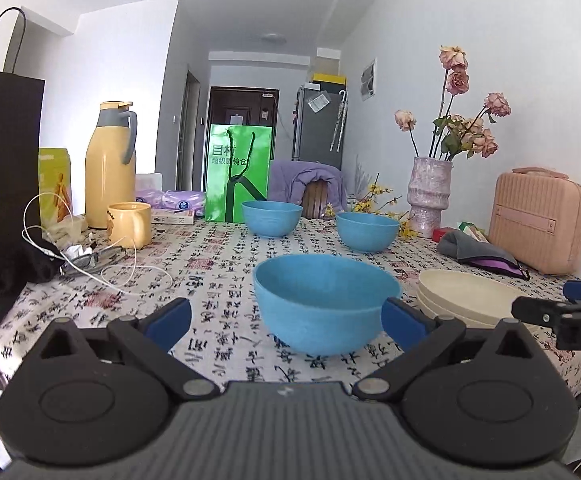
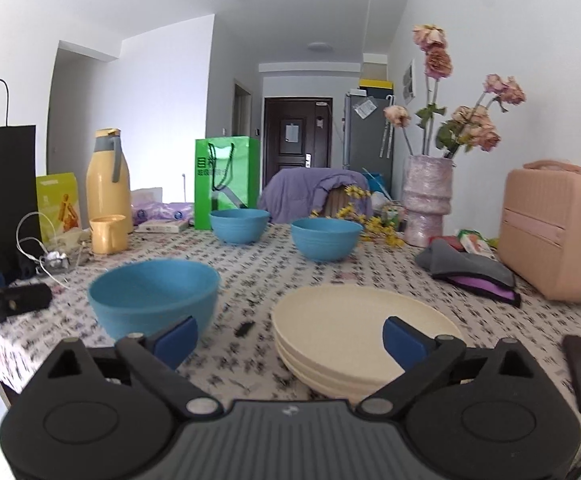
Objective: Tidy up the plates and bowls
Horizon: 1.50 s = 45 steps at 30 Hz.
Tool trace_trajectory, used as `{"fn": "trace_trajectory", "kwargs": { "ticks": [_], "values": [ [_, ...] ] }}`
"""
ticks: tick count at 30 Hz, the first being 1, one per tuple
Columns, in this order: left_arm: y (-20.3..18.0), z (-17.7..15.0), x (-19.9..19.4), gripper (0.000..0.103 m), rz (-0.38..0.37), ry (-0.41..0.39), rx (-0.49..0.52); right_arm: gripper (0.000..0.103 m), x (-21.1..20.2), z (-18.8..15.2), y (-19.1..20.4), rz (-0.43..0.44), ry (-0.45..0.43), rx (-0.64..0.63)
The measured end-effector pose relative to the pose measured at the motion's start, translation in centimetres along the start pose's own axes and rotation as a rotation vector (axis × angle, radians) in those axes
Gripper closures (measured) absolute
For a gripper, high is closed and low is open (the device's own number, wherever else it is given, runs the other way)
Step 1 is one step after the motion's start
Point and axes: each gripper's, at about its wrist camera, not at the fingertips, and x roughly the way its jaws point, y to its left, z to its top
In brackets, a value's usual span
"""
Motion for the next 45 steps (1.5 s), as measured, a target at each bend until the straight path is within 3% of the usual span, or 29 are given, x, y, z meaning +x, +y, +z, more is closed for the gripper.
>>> {"fn": "trace_trajectory", "kwargs": {
  "ticks": [12, 25, 34, 41, 45],
  "values": [
    [-4.2, -1.0, 0.3, 0.0, -0.042, 0.003, 0.073, 0.003, -2.1, -1.9, -3.6, -0.017, -0.026, 0.052],
    [-7.3, 0.4, 4.9, 0.0, -0.054, 0.025, 0.076, 0.003, 1.1, -1.2, -7.7, -0.026, -0.006, 0.103],
    [-10.4, 3.4, 9.6, 0.0, -0.091, 0.018, 0.112, 0.003, 5.7, 1.5, -10.4, -0.005, 0.018, 0.122],
    [-10.8, 6.9, 15.2, 0.0, -0.102, 0.108, 0.093, 0.003, 10.5, 5.2, -12.7, 0.023, 0.084, 0.112],
    [-10.7, 9.3, 18.6, 0.0, -0.138, 0.155, 0.119, 0.003, 14.0, 8.0, -15.0, 0.062, 0.161, 0.186]
  ]
}}
